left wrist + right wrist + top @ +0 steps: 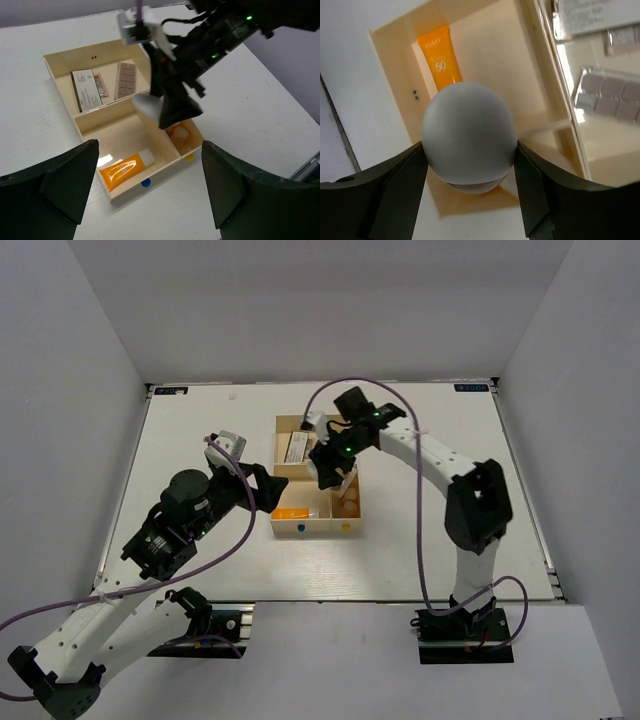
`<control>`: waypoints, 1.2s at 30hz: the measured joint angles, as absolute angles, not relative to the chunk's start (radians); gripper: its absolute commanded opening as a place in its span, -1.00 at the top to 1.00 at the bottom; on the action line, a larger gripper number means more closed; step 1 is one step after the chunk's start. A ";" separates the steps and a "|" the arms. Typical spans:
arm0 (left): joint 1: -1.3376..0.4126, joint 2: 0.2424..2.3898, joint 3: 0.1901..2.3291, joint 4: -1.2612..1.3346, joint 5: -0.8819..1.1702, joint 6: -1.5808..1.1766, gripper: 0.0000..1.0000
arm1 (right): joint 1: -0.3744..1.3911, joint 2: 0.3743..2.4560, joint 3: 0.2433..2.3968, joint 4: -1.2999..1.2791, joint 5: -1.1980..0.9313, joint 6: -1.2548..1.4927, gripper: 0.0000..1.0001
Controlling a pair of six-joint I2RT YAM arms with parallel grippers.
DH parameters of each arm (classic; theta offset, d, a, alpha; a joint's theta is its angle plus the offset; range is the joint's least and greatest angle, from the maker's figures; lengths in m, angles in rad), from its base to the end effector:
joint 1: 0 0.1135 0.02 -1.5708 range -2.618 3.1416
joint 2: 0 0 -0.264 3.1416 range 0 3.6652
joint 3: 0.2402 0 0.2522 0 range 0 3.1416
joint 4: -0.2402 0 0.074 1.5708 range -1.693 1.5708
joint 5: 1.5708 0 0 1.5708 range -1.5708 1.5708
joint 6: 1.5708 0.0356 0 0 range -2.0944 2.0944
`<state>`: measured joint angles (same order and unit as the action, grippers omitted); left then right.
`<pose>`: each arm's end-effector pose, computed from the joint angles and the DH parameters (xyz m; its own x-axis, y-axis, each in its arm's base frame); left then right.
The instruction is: Organize the makeup
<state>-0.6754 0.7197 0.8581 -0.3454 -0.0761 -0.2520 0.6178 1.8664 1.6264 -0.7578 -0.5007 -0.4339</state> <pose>0.1289 -0.0998 0.3582 -0.2963 -0.0812 -0.9516 0.5075 0.8307 -0.2289 0.3212 0.2492 0.2777 -0.3187 -0.6789 -0.6615 -0.9415 0.3074 0.1381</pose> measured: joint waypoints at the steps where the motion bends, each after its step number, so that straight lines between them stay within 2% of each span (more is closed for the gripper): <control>1: -0.673 0.719 0.858 -0.343 -0.078 -0.252 -0.85 | 0.639 1.917 1.677 -0.762 -0.496 -0.429 0.69; 4: -0.669 0.719 0.858 -0.336 -0.086 -0.250 -0.85 | 0.690 2.019 1.790 -0.776 -0.471 -0.420 0.66; 10: -0.669 0.726 0.858 -0.335 -0.093 -0.247 -0.85 | 0.751 2.112 1.943 -0.809 -0.377 -0.402 0.37; 16: -0.669 0.733 0.857 -0.336 -0.094 -0.244 -0.86 | 0.788 2.182 1.949 -0.820 -0.280 -0.400 0.10; 20: -0.669 0.733 0.857 -0.336 -0.094 -0.244 -0.86 | 0.805 2.215 1.930 -0.835 -0.237 -0.401 -0.24; 26: -0.669 0.733 0.857 -0.336 -0.098 -0.244 -0.86 | 0.818 2.215 1.920 -0.847 -0.221 -0.402 -0.43; 28: -0.669 0.733 0.857 -0.336 -0.099 -0.244 -0.86 | 0.819 2.215 1.920 -0.850 -0.223 -0.402 -0.59; 36: -0.662 0.748 0.857 -0.336 -0.115 -0.244 -0.87 | 0.818 2.189 1.920 -0.866 -0.240 -0.403 -0.73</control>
